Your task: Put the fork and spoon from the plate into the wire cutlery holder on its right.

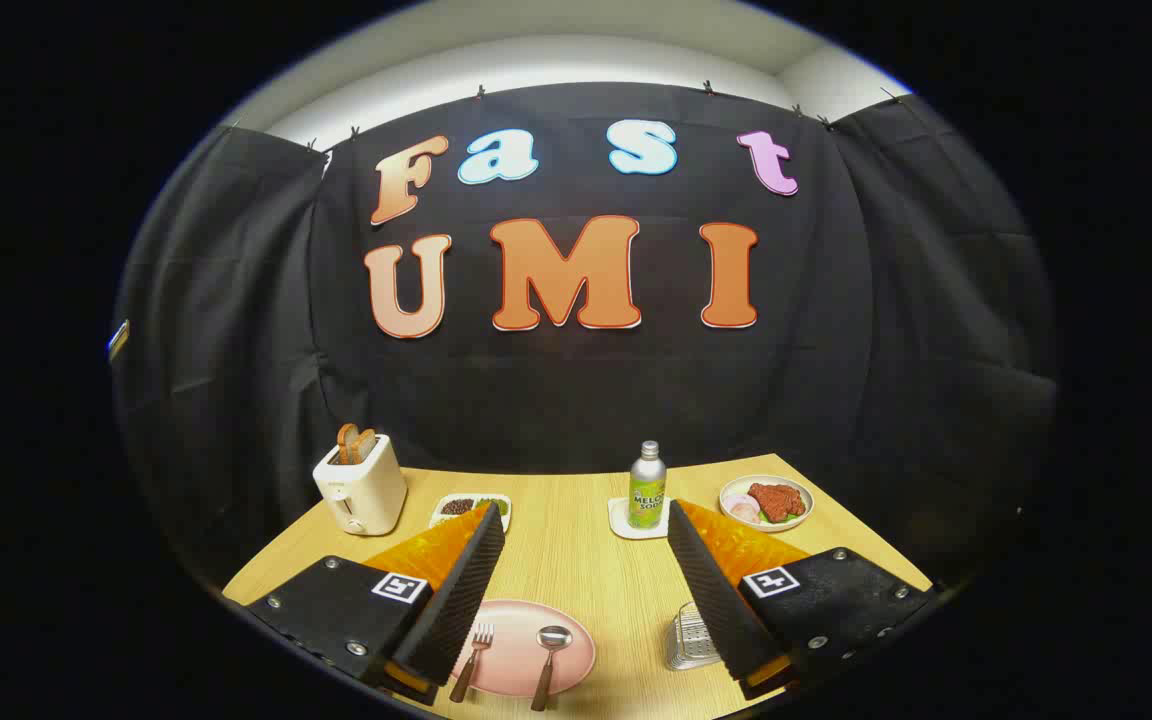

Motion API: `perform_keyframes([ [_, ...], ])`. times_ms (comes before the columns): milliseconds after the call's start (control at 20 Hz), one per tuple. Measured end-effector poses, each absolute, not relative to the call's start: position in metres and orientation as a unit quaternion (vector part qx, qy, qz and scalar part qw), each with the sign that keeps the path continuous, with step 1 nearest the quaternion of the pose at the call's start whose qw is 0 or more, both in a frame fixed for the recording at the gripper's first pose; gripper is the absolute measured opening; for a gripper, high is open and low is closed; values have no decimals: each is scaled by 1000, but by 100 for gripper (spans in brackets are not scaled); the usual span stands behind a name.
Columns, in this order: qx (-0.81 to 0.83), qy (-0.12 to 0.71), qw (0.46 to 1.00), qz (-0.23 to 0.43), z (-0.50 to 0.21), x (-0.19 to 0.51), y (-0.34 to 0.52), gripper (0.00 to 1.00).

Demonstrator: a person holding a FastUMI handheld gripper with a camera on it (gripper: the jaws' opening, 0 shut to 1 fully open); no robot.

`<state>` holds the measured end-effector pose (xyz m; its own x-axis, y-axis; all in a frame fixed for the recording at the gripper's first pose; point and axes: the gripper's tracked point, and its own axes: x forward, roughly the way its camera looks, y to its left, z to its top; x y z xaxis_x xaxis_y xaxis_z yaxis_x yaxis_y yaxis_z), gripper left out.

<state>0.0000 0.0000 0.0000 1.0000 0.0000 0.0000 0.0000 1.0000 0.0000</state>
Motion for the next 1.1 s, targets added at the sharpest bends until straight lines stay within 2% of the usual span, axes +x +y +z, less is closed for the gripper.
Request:
perform_keyframes([
  [1100, 1, 20, 1000, 7, -21, 11, 14, 98],
])
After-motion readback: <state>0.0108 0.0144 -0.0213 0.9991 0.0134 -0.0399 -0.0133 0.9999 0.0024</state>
